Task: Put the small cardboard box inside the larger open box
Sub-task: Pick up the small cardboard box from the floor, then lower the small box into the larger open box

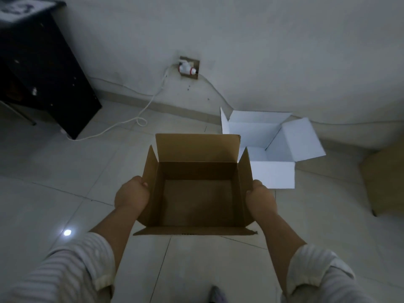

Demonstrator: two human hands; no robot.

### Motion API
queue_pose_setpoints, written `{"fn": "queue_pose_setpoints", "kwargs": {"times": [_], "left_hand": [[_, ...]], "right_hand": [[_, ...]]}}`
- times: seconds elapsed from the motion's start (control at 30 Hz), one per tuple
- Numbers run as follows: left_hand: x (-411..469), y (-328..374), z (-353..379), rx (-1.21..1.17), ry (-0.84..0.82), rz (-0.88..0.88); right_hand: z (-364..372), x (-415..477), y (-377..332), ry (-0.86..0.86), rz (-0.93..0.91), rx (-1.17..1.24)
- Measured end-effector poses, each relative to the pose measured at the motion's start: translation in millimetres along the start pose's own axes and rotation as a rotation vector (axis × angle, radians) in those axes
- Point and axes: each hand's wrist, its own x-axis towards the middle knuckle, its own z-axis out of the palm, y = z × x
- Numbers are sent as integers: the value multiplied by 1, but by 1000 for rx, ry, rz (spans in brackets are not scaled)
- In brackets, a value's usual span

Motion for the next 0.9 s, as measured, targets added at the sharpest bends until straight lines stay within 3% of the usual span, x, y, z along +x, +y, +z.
{"fn": "queue_pose_setpoints", "kwargs": {"times": [0.2, 0.4, 0.63, 0.9], "left_hand": [[-17, 64, -82, -45, 35, 110], [-21, 133, -117, -50, 70, 212], [-16, 220, -90, -71, 80, 227], [-18, 338, -22, -73, 58, 145]], "right_hand": [[-105, -30, -21, 114, 0, 12], [-177, -31, -10, 208, 5, 43], [-230, 29, 50, 221, 4, 41], [-280, 125, 126, 102, 24, 25]]}}
